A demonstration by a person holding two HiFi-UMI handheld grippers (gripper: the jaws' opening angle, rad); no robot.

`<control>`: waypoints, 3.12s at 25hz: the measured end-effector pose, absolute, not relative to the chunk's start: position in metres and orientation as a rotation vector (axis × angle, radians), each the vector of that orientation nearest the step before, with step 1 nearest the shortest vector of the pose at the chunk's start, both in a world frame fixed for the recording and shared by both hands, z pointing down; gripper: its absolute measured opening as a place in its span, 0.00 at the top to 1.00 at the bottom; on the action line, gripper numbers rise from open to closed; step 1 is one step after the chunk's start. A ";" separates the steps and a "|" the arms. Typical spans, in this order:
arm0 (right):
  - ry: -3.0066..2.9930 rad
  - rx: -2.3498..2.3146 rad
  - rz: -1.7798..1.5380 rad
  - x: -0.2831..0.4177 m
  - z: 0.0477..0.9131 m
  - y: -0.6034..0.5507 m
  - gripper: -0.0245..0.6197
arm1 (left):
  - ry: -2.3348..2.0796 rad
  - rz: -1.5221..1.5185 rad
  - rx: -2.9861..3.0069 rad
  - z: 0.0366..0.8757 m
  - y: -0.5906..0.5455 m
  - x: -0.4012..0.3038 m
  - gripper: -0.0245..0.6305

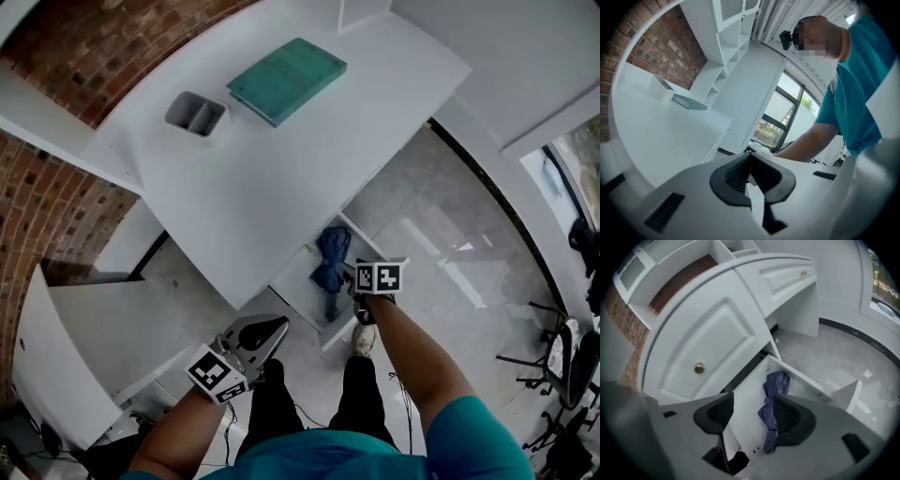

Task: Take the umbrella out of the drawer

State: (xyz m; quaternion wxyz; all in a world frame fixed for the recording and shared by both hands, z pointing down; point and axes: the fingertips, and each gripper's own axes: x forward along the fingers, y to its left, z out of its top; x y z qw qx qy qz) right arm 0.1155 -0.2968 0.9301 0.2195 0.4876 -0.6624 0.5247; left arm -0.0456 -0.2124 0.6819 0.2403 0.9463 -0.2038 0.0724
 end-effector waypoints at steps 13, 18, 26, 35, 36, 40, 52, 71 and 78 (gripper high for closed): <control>-1.580 1.337 1.381 0.114 1.086 -0.321 0.53 | -0.678 0.305 2.552 0.795 -0.205 -0.073 0.94; -1.491 1.302 1.328 0.110 1.122 -0.322 0.51 | -0.704 0.288 2.504 0.818 -0.198 -0.085 0.94; -1.429 1.318 1.336 0.109 1.156 -0.318 0.49 | -0.717 0.263 2.470 0.831 -0.190 -0.096 0.94; -1.472 1.396 1.347 0.115 1.151 -0.317 0.51 | -0.750 0.216 2.437 0.829 -0.183 -0.106 0.94; -1.484 1.402 1.343 0.114 1.147 -0.316 0.52 | -0.748 0.214 2.442 0.826 -0.183 -0.106 0.94; -1.557 1.413 1.300 0.106 1.129 -0.318 0.53 | -0.750 0.182 2.445 0.809 -0.183 -0.108 0.94; -1.721 1.562 1.412 0.113 1.025 -0.333 0.53 | -0.774 0.145 2.507 0.737 -0.195 -0.099 0.94; -1.958 1.604 1.287 0.169 0.763 -0.306 0.53 | -0.821 0.056 2.616 0.539 -0.208 -0.090 0.94; -2.160 1.588 1.201 0.165 0.642 -0.307 0.53 | -0.875 -0.022 2.636 0.469 -0.213 -0.102 0.94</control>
